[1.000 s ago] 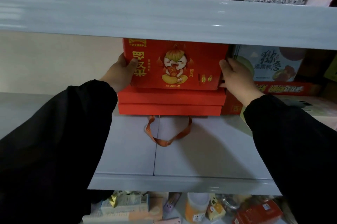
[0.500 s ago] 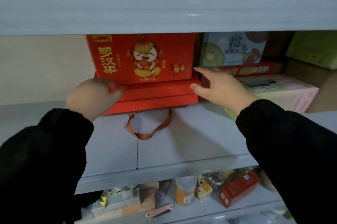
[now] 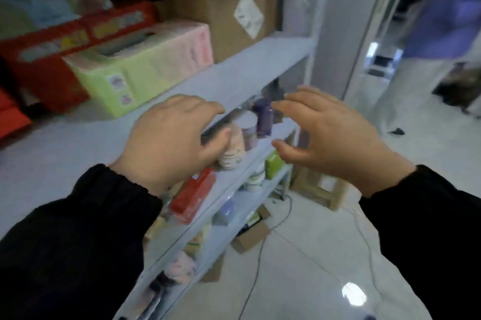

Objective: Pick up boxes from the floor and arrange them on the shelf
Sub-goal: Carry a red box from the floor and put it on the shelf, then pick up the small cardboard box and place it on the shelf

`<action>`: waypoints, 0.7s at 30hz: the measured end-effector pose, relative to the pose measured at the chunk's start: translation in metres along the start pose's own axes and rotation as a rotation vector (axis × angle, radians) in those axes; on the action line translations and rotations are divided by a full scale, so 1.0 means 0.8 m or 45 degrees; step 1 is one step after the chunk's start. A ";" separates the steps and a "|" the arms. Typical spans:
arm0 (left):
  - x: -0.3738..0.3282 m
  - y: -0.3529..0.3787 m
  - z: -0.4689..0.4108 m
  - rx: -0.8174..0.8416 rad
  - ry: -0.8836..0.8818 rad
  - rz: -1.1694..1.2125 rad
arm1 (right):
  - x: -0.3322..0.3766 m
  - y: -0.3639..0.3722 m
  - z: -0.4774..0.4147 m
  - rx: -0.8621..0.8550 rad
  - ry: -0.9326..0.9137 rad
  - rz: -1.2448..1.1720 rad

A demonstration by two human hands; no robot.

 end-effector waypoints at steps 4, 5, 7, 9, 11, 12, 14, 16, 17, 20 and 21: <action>-0.174 0.097 -0.115 0.074 0.320 0.167 | -0.178 -0.025 0.141 0.056 0.435 0.101; -0.222 0.119 -0.137 0.090 0.418 0.212 | -0.215 -0.032 0.182 0.081 0.536 0.125; -0.320 0.162 -0.169 0.141 0.585 0.308 | -0.279 -0.051 0.269 0.134 0.760 0.164; -0.415 0.197 -0.186 0.211 0.705 0.403 | -0.327 -0.076 0.358 0.145 1.007 0.196; -0.508 0.225 -0.191 0.272 0.841 0.483 | -0.358 -0.101 0.441 0.149 1.223 0.247; -0.551 0.236 -0.189 0.309 0.918 0.508 | -0.367 -0.113 0.480 0.157 1.322 0.273; -0.632 0.254 -0.179 0.394 1.065 0.566 | -0.375 -0.132 0.551 0.180 1.520 0.322; -0.703 0.267 -0.167 0.448 1.216 0.621 | -0.372 -0.151 0.614 0.184 1.715 0.357; -0.736 0.272 -0.160 0.465 1.295 0.648 | -0.368 -0.160 0.642 0.182 1.806 0.372; -0.818 0.285 -0.143 0.496 1.500 0.735 | -0.354 -0.184 0.709 0.185 2.047 0.434; -0.843 0.287 -0.139 0.509 1.558 0.753 | -0.351 -0.191 0.727 0.191 2.118 0.457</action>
Point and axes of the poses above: each hand's wrist, its own z-axis away from the middle knuckle, its own y-axis out of the palm, x = y × z, the point moved 7 cm from there along -z, towards the middle knuckle, and after that the axes turned 5 degrees about z, right-handed, at the moved point
